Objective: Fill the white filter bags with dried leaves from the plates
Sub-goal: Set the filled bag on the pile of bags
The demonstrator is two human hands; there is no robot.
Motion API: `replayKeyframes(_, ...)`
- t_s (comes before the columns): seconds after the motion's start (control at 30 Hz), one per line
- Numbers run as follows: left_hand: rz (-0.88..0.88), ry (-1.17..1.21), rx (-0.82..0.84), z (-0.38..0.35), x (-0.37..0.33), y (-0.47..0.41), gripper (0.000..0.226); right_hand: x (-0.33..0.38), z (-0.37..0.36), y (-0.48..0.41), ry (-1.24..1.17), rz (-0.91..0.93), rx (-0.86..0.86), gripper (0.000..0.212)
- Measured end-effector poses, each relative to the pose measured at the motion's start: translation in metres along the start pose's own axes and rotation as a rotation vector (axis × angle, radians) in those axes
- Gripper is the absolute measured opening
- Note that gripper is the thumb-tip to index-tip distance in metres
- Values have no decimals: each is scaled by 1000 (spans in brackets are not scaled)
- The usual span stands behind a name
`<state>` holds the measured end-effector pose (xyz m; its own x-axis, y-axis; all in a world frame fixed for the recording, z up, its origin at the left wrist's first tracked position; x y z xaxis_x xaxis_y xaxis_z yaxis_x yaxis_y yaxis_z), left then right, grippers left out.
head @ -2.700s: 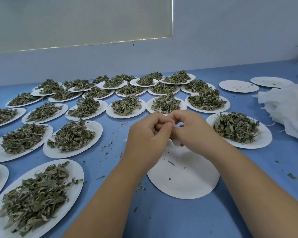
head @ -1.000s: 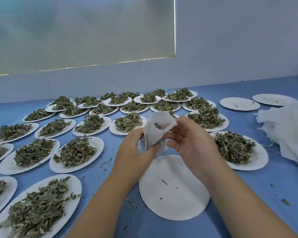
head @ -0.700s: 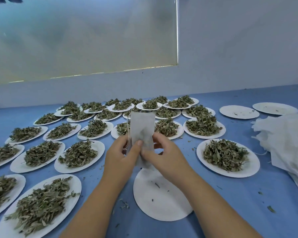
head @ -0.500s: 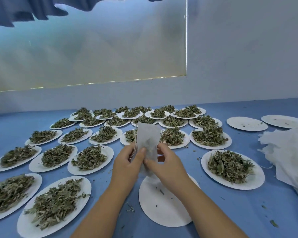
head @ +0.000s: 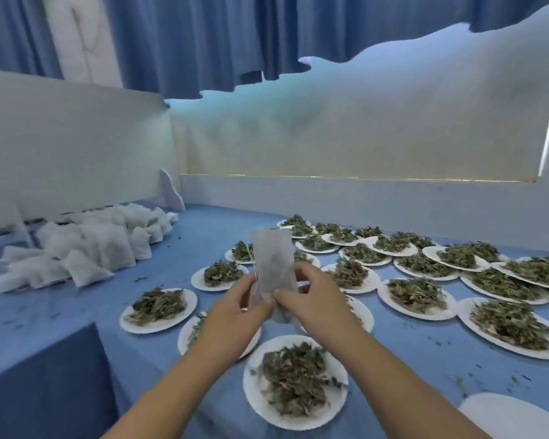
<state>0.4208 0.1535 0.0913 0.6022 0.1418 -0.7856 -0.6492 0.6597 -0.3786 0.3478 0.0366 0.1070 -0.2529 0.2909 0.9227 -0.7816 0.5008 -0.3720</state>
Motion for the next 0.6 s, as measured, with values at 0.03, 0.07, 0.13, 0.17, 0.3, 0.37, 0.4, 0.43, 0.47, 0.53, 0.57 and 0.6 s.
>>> replayKeyframes(0.03, 21, -6, -36, 28, 13, 0, 35, 5, -31, -12, 0, 14, 42, 23)
replayKeyframes(0.07, 40, -11, -70, 55, 25, 1, 35, 10, -60, -23, 8, 27, 75, 22)
replayKeyframes(0.13, 85, -29, -127, 104, 47, 2, 35, 16, -113, -43, 35, 56, 118, 22)
replayKeyframes(0.17, 109, -41, -156, 126, 59, 1, 37, 18, -139, -52, 43, 66, 139, 22)
replayKeyframes(0.3, 172, -49, -273, 205, 109, -8, 38, 17, -226, -88, 50, 63, 236, 25)
replayKeyframes(0.37, 194, -51, -306, 233, 134, -14, 34, 12, -263, -102, 42, 45, 311, 27)
replayKeyframes(0.4, 203, -53, -316, 244, 147, -19, 34, 6, -278, -107, 41, 29, 345, 31)
replayKeyframes(0.43, 214, -84, -335, 255, 161, -24, 33, -1, -291, -113, 58, 10, 367, 39)
replayKeyframes(0.47, 227, -132, -363, 266, 177, -30, 31, -9, -299, -119, 96, -9, 375, 48)
replayKeyframes(0.53, 289, -261, -456, 290, 213, -43, 21, -27, -304, -131, 204, -28, 355, 58)
replayKeyframes(0.57, 339, -303, -512, 301, 233, -48, 13, -34, -301, -136, 252, -28, 338, 57)
replayKeyframes(0.6, 391, -325, -559, 311, 252, -54, 6, -40, -296, -142, 292, -28, 323, 55)
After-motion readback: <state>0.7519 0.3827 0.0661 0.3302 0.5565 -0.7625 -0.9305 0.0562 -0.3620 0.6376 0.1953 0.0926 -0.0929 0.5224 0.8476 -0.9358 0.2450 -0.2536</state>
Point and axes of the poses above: each hand's wrist, its own y-axis away from the middle knuckle, its own z-axis out of the back of the hand, x = y × z, the point moved 9 cm from there along -y, towards the middle knuckle, and after that the axes turned 13 degrees about -y, right-handed, at the moved point
